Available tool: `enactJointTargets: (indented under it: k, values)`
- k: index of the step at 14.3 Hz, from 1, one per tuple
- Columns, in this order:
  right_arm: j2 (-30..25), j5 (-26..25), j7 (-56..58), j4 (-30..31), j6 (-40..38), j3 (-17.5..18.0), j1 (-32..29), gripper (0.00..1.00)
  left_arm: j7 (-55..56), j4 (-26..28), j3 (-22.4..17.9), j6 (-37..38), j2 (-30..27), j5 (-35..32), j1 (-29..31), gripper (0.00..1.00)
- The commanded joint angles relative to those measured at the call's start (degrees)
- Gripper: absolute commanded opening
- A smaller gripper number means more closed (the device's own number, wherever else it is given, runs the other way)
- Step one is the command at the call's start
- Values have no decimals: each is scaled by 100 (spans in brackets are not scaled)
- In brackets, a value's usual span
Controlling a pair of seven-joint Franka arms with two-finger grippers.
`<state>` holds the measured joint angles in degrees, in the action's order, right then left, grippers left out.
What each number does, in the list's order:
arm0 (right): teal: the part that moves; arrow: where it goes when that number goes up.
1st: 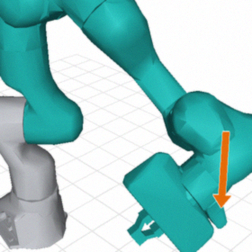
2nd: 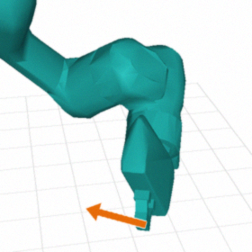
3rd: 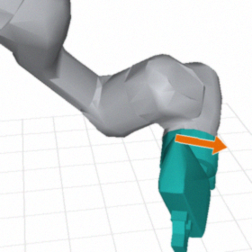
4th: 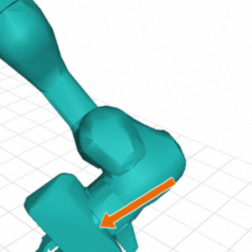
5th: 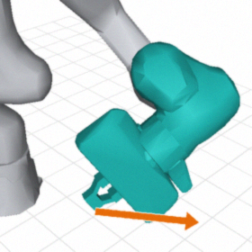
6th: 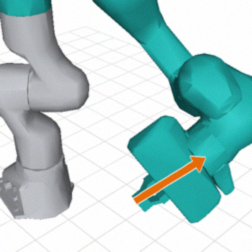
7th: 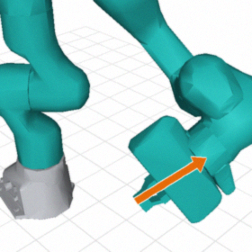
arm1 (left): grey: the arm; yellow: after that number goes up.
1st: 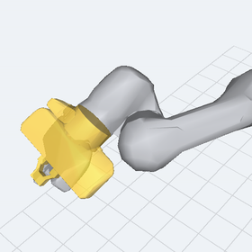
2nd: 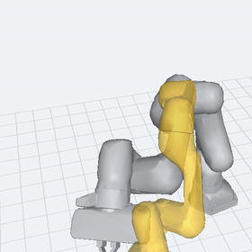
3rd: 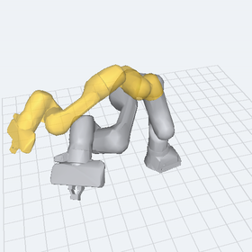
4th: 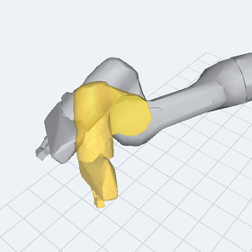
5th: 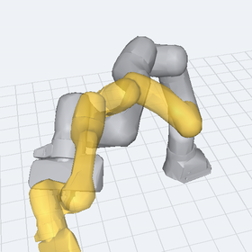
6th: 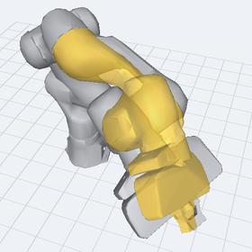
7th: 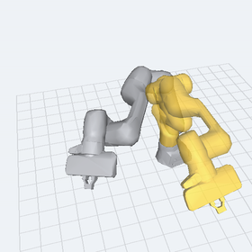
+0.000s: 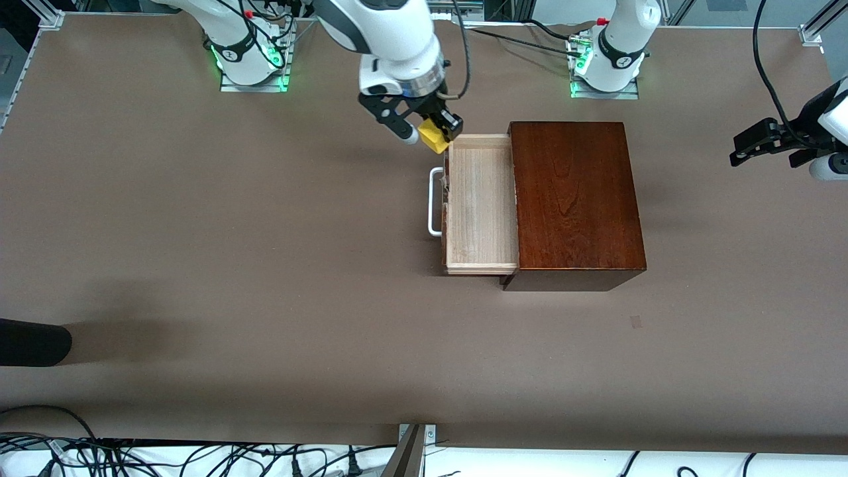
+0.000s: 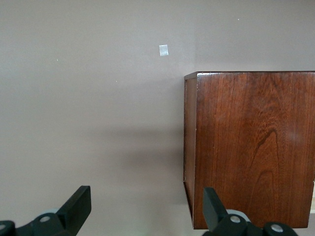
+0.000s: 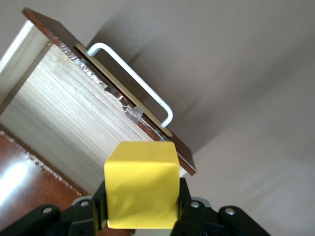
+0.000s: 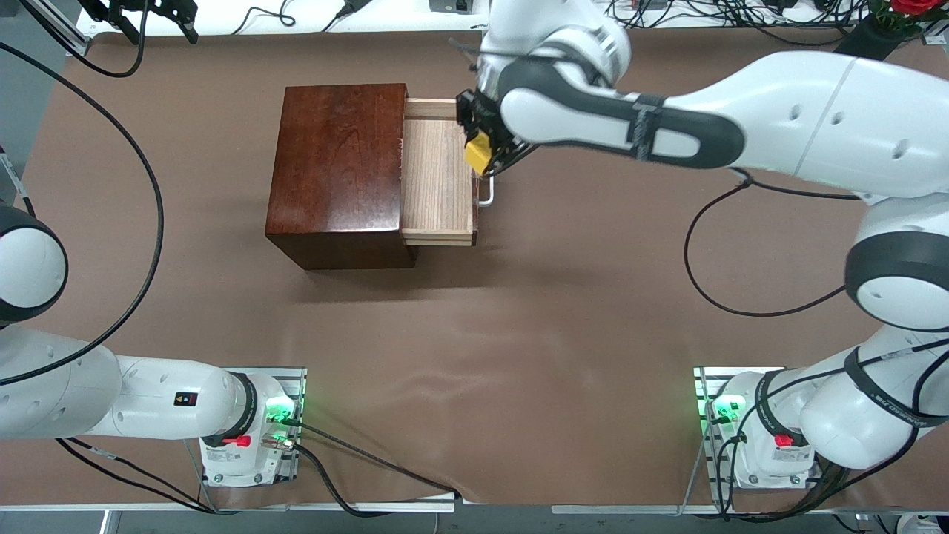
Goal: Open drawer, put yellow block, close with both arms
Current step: 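Carry the yellow cube with the right gripper over the open drawer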
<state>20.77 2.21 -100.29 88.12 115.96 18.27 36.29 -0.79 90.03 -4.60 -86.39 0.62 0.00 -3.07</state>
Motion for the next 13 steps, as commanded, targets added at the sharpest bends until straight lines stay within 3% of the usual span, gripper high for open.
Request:
enactJointTargets:
  k: [1, 3, 6, 13]
  values:
    - [584, -343, -1104, -592, 84, -43, 369, 12, -141, -257, -6, 35, 87, 167, 61, 100]
    - [997, -685, -1693, -1014, 84, -43, 572, 12, -141, -276, -6, 35, 87, 167, 61, 100]
    - [1516, -775, -2135, -1595, 102, -105, 783, 13, -141, -276, -6, 35, 87, 167, 61, 100]
    - [2053, -757, -2628, -1666, 760, -368, 731, 17, -141, -284, -6, 26, 122, 167, 61, 100]
